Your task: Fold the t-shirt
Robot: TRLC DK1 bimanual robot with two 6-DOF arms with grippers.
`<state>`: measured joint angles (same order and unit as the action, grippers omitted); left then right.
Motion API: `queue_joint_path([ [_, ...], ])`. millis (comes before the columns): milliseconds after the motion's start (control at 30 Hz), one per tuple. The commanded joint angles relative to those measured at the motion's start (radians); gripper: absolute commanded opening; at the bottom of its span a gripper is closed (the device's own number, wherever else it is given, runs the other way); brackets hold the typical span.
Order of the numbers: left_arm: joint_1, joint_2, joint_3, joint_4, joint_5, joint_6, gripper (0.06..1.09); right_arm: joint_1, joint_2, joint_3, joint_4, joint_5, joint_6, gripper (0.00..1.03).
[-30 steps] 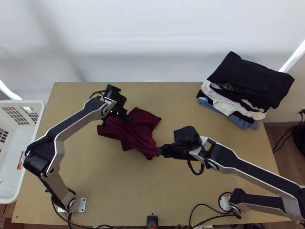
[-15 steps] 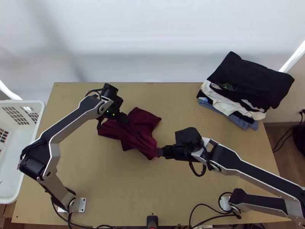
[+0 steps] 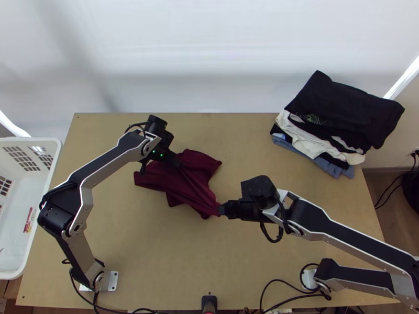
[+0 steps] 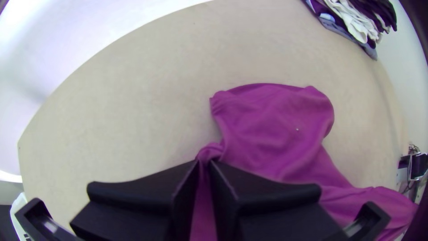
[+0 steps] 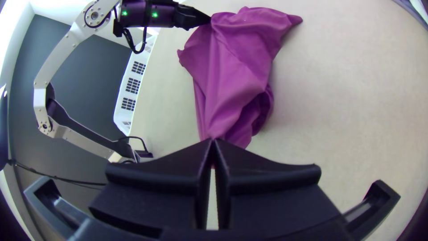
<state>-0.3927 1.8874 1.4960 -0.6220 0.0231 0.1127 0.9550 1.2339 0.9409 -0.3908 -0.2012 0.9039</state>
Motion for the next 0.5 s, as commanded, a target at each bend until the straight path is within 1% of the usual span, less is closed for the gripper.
queue_joint_path([
  [0, 0.003, -0.044, 0.079, -0.008, 0.008, -0.024, 0.1, 0.001, -0.022, -0.036, -0.005, -0.004, -0.011, 0.03],
  [133, 0.032, -0.102, 0.185, -0.024, 0.006, -0.085, 0.09, -0.002, -0.019, -0.057, -0.003, -0.004, -0.016, 0.03],
  [267, 0.063, -0.159, 0.285, -0.082, 0.006, -0.13, 0.1, -0.002, -0.002, -0.065, 0.004, -0.004, -0.016, 0.03],
  [367, 0.077, -0.218, 0.287, -0.159, 0.008, -0.136, 0.1, -0.004, 0.015, -0.068, 0.003, -0.004, -0.005, 0.03],
  [467, 0.081, -0.307, 0.205, -0.234, 0.008, -0.134, 0.1, -0.005, 0.019, -0.079, 0.001, -0.004, -0.002, 0.03],
])
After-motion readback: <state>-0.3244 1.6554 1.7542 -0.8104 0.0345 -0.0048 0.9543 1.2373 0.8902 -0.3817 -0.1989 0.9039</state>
